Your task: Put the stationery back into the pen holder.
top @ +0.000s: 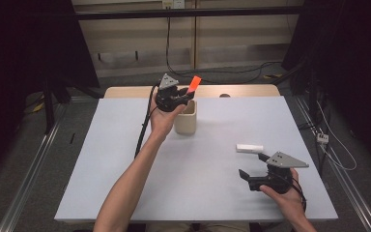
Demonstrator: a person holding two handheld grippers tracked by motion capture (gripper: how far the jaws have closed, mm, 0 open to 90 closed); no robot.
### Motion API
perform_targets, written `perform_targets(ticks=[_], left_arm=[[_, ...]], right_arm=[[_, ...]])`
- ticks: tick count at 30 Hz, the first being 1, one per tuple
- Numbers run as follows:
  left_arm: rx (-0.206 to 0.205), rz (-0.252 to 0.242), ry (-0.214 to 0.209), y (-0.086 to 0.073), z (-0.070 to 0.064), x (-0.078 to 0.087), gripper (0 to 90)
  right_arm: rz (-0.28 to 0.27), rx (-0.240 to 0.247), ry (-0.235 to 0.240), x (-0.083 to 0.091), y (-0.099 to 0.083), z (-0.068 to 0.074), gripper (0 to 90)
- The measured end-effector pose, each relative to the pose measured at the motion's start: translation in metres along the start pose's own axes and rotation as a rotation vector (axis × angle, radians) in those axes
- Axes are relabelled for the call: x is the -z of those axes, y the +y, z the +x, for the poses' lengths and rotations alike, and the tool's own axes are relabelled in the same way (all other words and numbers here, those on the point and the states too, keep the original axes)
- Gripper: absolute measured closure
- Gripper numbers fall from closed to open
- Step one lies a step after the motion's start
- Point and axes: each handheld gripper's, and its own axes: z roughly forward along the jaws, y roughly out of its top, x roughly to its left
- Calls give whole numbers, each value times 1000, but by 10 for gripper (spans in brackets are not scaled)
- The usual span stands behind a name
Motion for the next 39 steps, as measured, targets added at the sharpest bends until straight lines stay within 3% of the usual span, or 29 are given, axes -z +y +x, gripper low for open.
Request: perform_targets(ticks=[6,19,24,28,31,34,39], left_arm=[[11,24,-4,-8,3,-9,672],[-6,58,1,-17,0,-15,670],[18,65,8,-17,0,-12,662],[40,65,15,-9,-8,-3,469],[5,73,10,-4,-14,5,431],[22,59,4,-1,-14,11,349],[4,78,9,-4,-12,23,221]], right_arm=[[0,0,1,-1,0,0,56],[2,3,5,-1,0,0,57],[1,5,6,-1,0,0,56],[3,5,5,-1,0,0,56],[2,8,7,-1,0,0,57],[0,10,7,-1,1,1,57],[-4,8,-3,0,1,0,58]])
